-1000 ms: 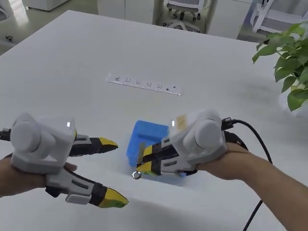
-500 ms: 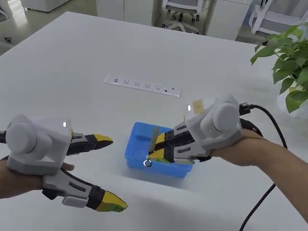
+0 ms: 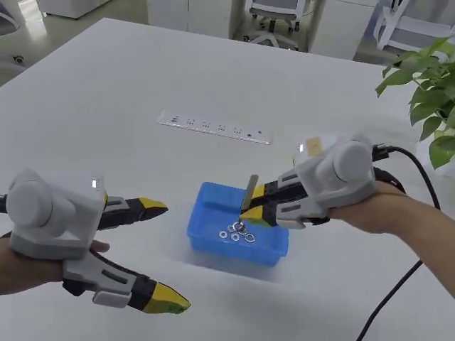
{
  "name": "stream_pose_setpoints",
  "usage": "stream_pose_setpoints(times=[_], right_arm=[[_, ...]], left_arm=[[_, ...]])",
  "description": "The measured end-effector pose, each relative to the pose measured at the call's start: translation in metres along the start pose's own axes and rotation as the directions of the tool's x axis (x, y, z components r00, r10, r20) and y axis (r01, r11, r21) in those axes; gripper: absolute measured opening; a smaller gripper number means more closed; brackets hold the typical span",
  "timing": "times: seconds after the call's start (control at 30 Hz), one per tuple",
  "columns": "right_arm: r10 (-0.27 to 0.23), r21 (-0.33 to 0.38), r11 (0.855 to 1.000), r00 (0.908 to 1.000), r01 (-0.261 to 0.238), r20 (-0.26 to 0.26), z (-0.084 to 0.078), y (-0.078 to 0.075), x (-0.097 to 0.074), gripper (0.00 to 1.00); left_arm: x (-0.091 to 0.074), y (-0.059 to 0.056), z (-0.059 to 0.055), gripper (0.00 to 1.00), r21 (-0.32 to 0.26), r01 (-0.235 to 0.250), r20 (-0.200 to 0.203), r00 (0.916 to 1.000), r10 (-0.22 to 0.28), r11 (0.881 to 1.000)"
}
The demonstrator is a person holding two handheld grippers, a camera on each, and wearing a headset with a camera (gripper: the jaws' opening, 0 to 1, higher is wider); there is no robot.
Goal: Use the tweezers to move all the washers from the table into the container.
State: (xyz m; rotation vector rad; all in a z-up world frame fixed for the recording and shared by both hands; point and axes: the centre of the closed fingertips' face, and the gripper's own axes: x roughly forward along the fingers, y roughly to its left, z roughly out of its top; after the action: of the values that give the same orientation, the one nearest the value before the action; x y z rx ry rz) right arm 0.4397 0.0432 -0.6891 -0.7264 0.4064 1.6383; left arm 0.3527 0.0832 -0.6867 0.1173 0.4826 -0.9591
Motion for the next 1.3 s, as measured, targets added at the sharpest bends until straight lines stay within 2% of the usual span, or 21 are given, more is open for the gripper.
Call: stream_pose_setpoints(times=[0.5,0.93,1.17,1.3], right_arm=[[-0.018,0.037,0.999,0.9995,0.019,-0.026,-0.03,-0.016,0.014,0.09],[0.022,0.066,0.998,0.9988,-0.019,-0.044,-0.051,-0.01,0.031,0.09],[0.043,0.071,0.997,0.9978,-0.039,-0.051,-0.059,-0.007,0.038,0.09],[0.052,0.074,0.996,0.9974,-0.048,-0.05,-0.062,-0.005,0.041,0.09]], left_arm=[[0.001,0.005,0.001,0.99,0.0,-0.007,-0.007,1.0,0.007,1.0],[0.01,0.016,0.011,0.99,0.016,0.001,-0.008,1.0,-0.001,1.0],[0.02,0.024,0.022,0.93,0.033,0.015,0.003,0.9999,-0.016,0.999],[0.027,0.025,0.028,0.84,0.053,0.037,0.004,0.9993,-0.037,0.998]])
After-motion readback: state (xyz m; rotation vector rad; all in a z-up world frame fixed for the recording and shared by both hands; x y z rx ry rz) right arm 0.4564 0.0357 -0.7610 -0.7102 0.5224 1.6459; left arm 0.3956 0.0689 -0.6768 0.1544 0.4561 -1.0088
